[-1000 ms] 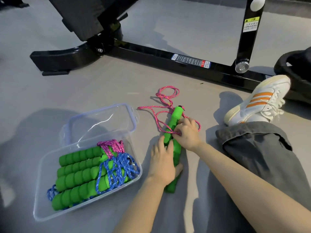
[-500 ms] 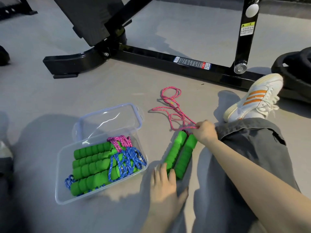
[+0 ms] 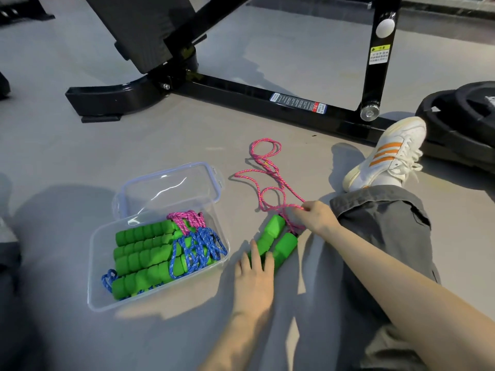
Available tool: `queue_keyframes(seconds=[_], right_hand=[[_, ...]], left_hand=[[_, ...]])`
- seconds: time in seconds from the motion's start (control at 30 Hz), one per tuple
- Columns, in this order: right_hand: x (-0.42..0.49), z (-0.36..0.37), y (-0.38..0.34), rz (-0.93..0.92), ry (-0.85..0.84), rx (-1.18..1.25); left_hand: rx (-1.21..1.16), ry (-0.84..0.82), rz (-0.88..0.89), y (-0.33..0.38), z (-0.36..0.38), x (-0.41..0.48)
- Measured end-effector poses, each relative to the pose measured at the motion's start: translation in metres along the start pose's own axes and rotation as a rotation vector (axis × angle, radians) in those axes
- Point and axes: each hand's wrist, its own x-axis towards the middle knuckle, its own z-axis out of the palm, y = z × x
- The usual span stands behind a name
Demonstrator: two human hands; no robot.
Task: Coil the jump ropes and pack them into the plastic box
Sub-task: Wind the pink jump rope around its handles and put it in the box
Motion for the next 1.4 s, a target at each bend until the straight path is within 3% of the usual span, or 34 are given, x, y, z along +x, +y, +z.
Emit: queue_keyframes(seconds=[0.13, 0.27, 0.43, 0.5, 0.63, 0.73, 0.83, 0.93, 1.1, 1.23, 1.3, 1.4], right_hand=[[0.002, 0.0, -0.005, 0.079, -0.057, 0.022], [-0.005, 0.003, -0.01, -0.026, -0.13, -0.065], [-0.022, -0.002, -0.006, -0.323, 0.03, -0.33], [-0.029, -0.003, -0.002, -0.435, 0.058, -0.504], [-0.044, 0.0, 0.004, -0.683, 0.017, -0.605], [-0.058, -0.002, -0.003, -0.783, -0.143, -0.655], [-0.07, -0.011, -0.023, -0.681, -0.234, -0.425], [-0.081, -0.033, -0.05, -0.527, -0.378, -0.122], [-0.11, -0.048, -0.088, -0.476, -0.621, 0.147], [-0.13, -0.041, -0.103, -0.434, -0.827, 0.105], [-0.133, -0.039, -0.108, -0.399, -0.767, -0.052], [-0.121, -0.042, -0.111, -0.456, -0.383, -0.374]], left_hand=[[0.015, 0.011, 0.053, -0.018, 0.005, -0.032], [0.007, 0.046, 0.072, -0.018, 0.003, -0.03], [0.022, -0.07, 0.005, -0.008, -0.003, -0.021], [0.049, -0.017, 0.007, -0.011, -0.005, -0.03], [0.196, 0.055, 0.106, -0.011, -0.014, -0.053], [0.179, 0.189, 0.191, -0.014, -0.038, -0.069], [0.219, 0.333, 0.159, -0.021, -0.078, -0.081], [0.324, 0.49, 0.235, -0.045, -0.104, -0.086], [0.509, 0.714, 0.349, -0.09, -0.142, -0.093], [0.574, 0.695, 0.249, -0.133, -0.165, -0.101], [0.593, 0.687, 0.142, -0.159, -0.174, -0.109], [0.627, 0.769, -0.033, -0.187, -0.19, -0.13]])
